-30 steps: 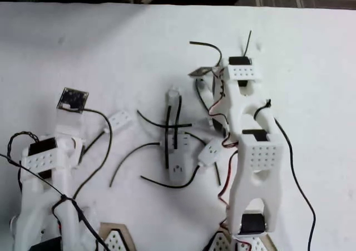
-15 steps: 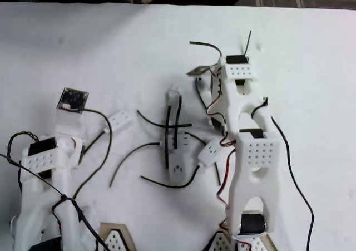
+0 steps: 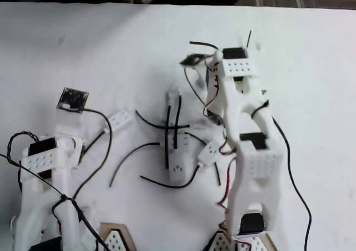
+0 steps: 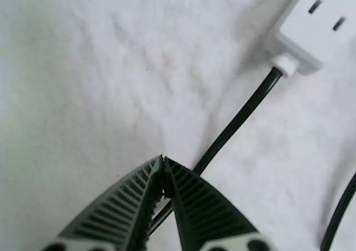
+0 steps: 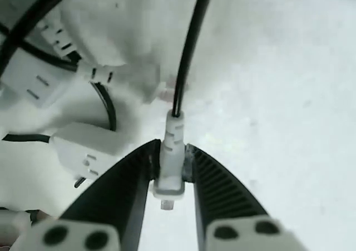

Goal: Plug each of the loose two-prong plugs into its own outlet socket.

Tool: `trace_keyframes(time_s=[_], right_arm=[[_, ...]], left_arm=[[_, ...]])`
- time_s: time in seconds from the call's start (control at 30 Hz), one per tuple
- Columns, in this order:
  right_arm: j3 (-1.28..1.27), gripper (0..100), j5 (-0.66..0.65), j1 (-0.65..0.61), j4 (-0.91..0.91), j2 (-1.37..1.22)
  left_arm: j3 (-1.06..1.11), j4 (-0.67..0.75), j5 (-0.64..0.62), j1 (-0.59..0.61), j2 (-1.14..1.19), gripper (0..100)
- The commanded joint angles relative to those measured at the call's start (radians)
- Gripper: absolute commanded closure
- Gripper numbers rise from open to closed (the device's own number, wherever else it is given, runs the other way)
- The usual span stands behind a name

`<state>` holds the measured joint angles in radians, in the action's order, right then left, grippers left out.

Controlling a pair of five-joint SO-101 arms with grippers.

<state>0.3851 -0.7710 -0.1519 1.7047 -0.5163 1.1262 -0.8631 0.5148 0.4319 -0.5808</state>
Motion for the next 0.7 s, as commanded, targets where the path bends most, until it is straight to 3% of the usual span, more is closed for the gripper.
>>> trace_keyframes(time_s=[0.0,0.17,0.4,0.67], right_arm=[[-0.095,98.0,-0.006,-0.028,0.013,0.292],[-0.282,98.0,0.002,-0.114,0.012,0.651],[-0.496,98.0,0.066,-0.268,-0.005,1.058],[-0.638,98.0,0.209,-0.42,-0.094,1.311]], left_arm=[[-0.025,0.014,-0.014,0.004,-0.025,98],[-0.048,0.008,-0.068,-0.01,-0.114,98],[-0.023,-0.055,-0.138,-0.045,-0.484,98],[0.118,-0.063,-0.244,-0.246,-0.918,98]])
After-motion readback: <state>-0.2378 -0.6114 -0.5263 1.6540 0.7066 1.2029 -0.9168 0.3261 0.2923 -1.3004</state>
